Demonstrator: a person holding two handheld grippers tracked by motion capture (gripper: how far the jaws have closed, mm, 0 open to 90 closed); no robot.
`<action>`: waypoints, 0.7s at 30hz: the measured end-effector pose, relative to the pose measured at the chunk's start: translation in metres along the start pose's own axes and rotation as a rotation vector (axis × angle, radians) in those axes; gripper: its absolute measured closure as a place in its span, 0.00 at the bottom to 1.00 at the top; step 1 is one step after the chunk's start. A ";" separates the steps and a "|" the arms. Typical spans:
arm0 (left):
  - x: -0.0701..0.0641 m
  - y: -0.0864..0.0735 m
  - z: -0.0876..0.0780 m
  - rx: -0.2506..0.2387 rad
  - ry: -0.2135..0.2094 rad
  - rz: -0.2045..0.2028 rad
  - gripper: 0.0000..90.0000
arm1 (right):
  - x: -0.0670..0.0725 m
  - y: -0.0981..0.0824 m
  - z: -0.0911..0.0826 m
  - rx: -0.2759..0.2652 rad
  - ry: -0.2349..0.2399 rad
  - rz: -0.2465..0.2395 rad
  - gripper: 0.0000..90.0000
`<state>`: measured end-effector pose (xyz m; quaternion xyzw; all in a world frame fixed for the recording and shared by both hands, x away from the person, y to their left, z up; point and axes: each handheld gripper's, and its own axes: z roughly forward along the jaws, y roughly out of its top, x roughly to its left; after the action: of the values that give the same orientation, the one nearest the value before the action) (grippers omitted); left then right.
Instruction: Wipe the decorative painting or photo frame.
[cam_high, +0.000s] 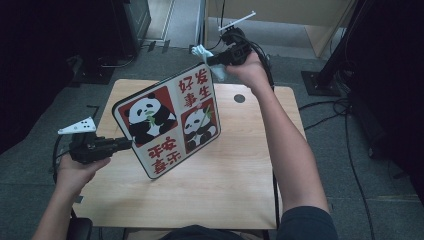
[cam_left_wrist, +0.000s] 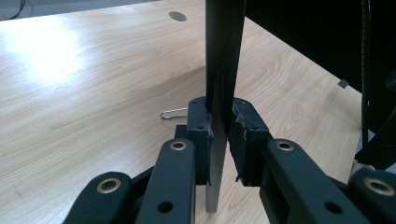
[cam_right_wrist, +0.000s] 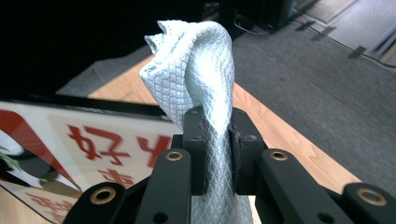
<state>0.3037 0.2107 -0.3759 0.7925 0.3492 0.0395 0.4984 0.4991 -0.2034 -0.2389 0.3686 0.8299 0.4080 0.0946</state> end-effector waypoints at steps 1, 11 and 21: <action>0.000 0.000 0.000 0.000 0.000 0.000 0.88 | -0.001 -0.001 0.000 0.005 -0.002 0.001 0.88; 0.000 0.000 0.001 -0.001 0.004 -0.004 0.88 | -0.006 -0.012 0.001 0.001 0.017 0.024 0.88; -0.001 0.000 0.001 -0.004 0.007 -0.003 0.88 | -0.013 -0.030 0.004 -0.032 0.055 0.050 0.88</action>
<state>0.3034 0.2098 -0.3761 0.7909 0.3521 0.0418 0.4988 0.4943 -0.2218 -0.2659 0.3764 0.8161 0.4333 0.0672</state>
